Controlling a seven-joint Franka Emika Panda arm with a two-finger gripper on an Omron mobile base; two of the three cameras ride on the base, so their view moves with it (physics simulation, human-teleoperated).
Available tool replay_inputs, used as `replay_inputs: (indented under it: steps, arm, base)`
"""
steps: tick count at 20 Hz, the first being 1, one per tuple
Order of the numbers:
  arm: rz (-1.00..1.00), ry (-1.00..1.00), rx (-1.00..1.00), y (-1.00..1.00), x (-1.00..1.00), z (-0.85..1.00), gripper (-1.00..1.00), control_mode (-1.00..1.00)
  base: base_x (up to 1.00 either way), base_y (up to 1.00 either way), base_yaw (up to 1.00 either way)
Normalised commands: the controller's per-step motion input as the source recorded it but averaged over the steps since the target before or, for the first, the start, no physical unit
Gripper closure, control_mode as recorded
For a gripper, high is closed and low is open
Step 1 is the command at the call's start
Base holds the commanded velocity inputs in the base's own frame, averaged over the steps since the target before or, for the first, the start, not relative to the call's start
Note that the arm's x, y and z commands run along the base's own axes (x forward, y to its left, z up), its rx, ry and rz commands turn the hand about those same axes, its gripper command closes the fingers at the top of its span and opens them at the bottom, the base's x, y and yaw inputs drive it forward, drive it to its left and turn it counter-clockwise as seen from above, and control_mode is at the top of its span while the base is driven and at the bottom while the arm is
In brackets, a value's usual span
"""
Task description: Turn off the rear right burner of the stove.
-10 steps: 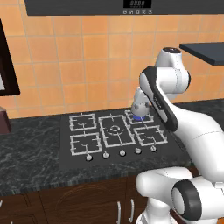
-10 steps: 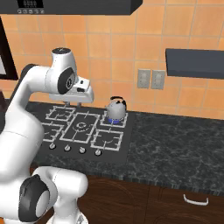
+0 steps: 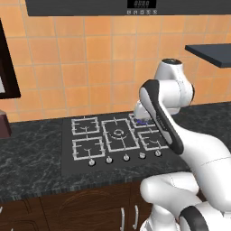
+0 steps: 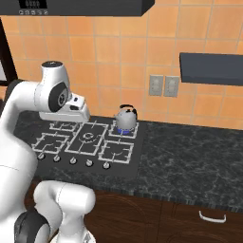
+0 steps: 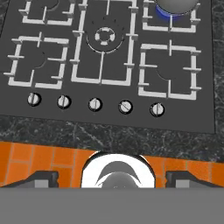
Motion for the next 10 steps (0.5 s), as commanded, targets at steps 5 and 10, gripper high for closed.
replay_inputs:
  steps: [5,10]
  arm:
    - [0.08,0.06,-0.01,0.02,-0.31,-0.97,-1.0,-1.0]
    - [0.24,-0.03,-0.07,-0.14,0.0,-0.84,-1.0,-1.0]
  base:
    - [0.0,0.0,0.0]
    - [0.0,0.0,0.0]
